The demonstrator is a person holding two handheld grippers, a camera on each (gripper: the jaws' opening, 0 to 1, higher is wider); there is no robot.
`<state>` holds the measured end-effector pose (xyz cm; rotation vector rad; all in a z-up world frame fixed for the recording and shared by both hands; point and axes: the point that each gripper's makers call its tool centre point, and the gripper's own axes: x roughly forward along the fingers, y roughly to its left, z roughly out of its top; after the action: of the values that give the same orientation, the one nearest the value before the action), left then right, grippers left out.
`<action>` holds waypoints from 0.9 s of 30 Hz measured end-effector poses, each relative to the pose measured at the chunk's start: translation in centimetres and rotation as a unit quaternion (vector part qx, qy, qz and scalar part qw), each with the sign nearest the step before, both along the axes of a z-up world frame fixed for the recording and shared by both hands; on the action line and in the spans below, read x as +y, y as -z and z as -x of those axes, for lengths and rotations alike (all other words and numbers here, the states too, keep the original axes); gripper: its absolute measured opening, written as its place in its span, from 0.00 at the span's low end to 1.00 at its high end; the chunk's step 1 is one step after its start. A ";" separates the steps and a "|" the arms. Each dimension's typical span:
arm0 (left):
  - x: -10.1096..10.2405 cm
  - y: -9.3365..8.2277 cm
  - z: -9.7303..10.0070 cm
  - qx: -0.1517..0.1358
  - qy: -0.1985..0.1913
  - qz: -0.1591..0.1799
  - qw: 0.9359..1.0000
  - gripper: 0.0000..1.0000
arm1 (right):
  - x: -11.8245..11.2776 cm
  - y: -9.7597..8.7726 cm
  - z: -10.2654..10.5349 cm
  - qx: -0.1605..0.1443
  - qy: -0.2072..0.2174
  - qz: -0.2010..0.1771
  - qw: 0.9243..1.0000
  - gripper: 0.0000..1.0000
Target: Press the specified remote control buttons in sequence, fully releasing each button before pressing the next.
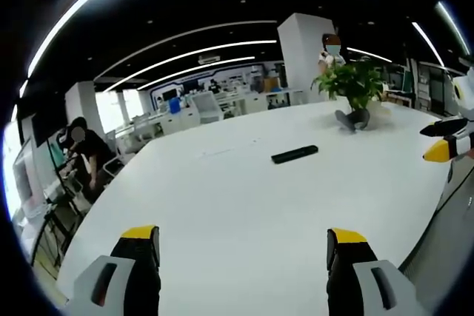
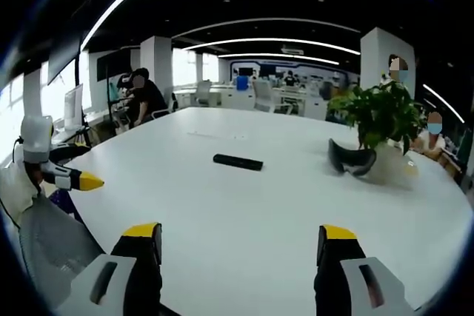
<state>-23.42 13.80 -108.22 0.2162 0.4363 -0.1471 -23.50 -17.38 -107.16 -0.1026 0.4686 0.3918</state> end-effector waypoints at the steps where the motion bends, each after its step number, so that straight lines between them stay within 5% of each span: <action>1: 0.0 0.0 0.0 0.000 0.000 0.000 1.000 0.97 | 0.0 0.0 0.0 -0.001 0.000 -0.001 1.000 0.86; 27: 0.3 0.1 0.0 0.004 -0.007 0.007 1.000 0.97 | 0.3 0.1 0.1 0.006 -0.008 -0.007 1.000 0.77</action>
<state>-23.40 14.08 -108.29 0.1984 0.4451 -0.1385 -23.64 -17.13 -107.26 -0.0897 0.4778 0.4122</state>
